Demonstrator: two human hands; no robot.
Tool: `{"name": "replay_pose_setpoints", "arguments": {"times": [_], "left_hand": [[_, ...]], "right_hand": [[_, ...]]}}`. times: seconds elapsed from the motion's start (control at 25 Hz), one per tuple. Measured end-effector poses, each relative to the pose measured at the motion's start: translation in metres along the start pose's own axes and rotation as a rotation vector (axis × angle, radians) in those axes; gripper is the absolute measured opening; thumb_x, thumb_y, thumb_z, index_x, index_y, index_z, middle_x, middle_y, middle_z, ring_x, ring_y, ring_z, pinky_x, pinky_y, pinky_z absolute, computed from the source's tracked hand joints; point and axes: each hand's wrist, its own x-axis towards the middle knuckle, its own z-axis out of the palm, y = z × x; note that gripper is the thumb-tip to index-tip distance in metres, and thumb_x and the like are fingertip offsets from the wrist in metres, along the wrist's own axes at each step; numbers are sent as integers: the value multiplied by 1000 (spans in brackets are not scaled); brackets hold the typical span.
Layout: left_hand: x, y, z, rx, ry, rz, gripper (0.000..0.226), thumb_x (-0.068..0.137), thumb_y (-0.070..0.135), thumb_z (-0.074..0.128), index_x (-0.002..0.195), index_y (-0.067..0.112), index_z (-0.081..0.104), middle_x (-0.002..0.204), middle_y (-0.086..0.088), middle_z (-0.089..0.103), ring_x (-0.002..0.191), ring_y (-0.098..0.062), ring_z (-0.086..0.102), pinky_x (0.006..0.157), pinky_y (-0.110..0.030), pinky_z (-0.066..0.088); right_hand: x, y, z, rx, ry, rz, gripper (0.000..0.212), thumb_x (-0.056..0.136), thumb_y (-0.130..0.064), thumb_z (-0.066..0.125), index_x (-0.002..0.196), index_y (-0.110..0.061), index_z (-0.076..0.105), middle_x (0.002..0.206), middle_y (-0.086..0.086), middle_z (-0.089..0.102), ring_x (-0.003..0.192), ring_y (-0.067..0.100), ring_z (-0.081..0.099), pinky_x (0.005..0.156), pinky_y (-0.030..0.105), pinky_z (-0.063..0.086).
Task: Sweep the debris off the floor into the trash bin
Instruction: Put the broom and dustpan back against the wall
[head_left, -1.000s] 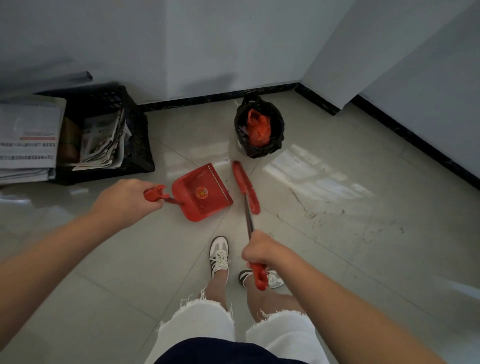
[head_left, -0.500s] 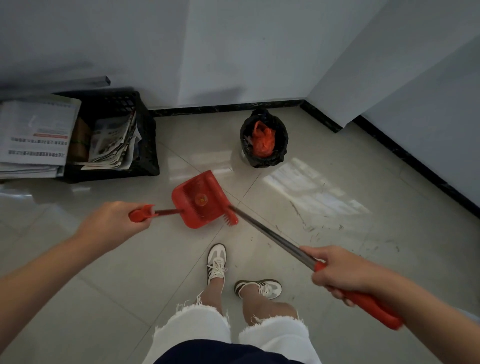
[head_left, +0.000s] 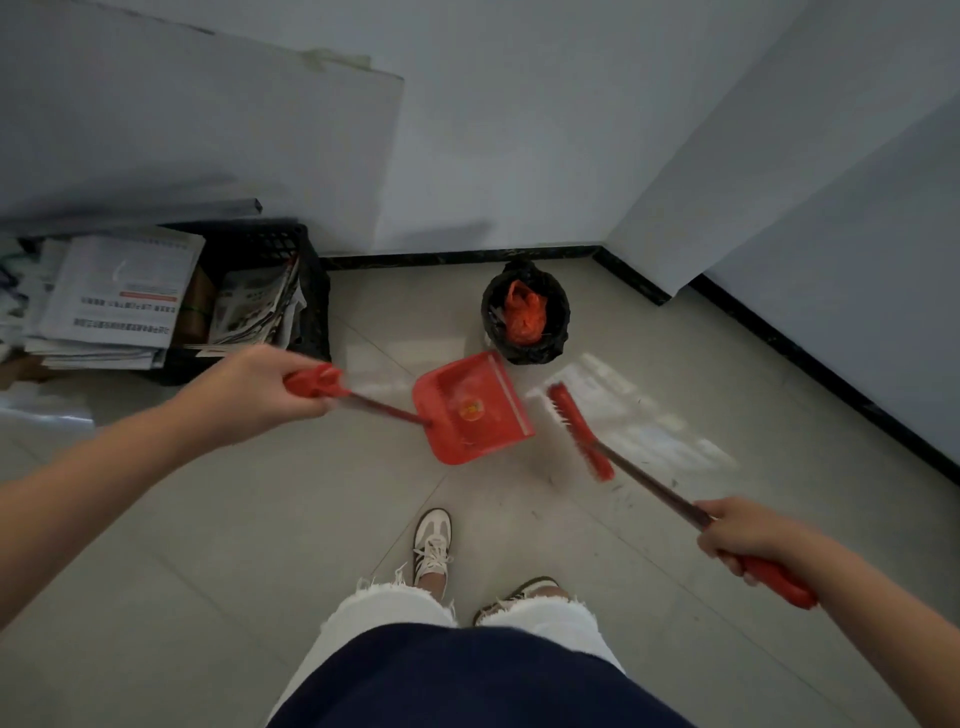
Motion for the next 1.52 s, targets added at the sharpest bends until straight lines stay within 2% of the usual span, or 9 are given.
{"name": "replay_pose_setpoints", "arguments": {"times": [0.08, 0.24, 0.36, 0.52, 0.6, 0.68, 0.8, 1.24, 1.52], "left_hand": [[-8, 24, -4, -100, 22, 8, 11, 74, 36, 81, 84, 36, 76, 62, 8, 69, 49, -1, 53, 58, -21, 40], [-34, 57, -4, -270, 84, 10, 13, 74, 23, 83, 82, 33, 78, 60, 6, 70, 54, 1, 54, 55, -12, 41], [-50, 76, 3, -441, 150, -83, 12, 76, 18, 80, 88, 18, 76, 36, 7, 44, 30, -7, 36, 33, -13, 27], [-48, 83, 20, -746, 136, -195, 16, 81, 15, 75, 94, 7, 74, 40, -1, 31, 29, -12, 23, 34, -16, 20], [-40, 84, 36, -889, 162, -245, 18, 83, 15, 70, 97, 4, 71, 40, 0, 29, 28, -12, 21, 33, -14, 21], [-31, 80, 56, -1061, 195, -299, 19, 86, 16, 65, 99, 3, 65, 35, 4, 25, 24, -8, 20, 31, -12, 21], [-13, 73, 84, -1315, 228, -423, 13, 89, 20, 59, 80, 12, 56, 29, 8, 23, 22, -4, 19, 28, -12, 18], [6, 102, 168, -2143, 389, -754, 38, 94, 24, 56, 61, 17, 38, 29, 7, 29, 20, -5, 26, 24, -16, 24], [5, 172, 176, -2476, 437, -731, 36, 90, 9, 46, 58, 16, 34, 33, 6, 29, 24, -11, 28, 34, -16, 30]], "right_hand": [[8, 26, -3, 15, -5, 55, 43, 77, 7, 51, 118, -8, 52, 43, 6, 48, 33, 14, 44, 37, 20, 39], [26, 67, -9, 35, -44, 137, 30, 75, 10, 51, 104, 12, 57, 44, 9, 45, 33, 17, 42, 39, 19, 38], [28, 85, -16, 166, -72, 192, 7, 75, 11, 52, 80, 7, 55, 44, 8, 45, 31, 17, 41, 38, 18, 36], [22, 104, -21, 256, -117, 210, 11, 74, 7, 56, 66, 1, 51, 43, 8, 44, 30, 16, 40, 36, 16, 35], [15, 110, -19, 290, -134, 197, 11, 67, 4, 58, 75, -2, 53, 43, 7, 43, 32, 15, 40, 37, 16, 35], [11, 117, -18, 268, -143, 164, 34, 63, 1, 57, 96, -7, 56, 43, 5, 40, 32, 13, 41, 37, 16, 35], [4, 120, -17, 284, -159, 101, 54, 76, 4, 55, 126, -16, 49, 45, 4, 40, 34, 11, 41, 37, 15, 34], [-1, 72, -30, 221, -130, 28, 60, 78, 8, 52, 137, -2, 43, 46, 3, 39, 34, 10, 40, 38, 16, 32], [7, 55, -39, 108, -111, 11, 60, 76, 8, 52, 135, 3, 45, 44, 4, 40, 35, 12, 40, 40, 17, 34]]}}
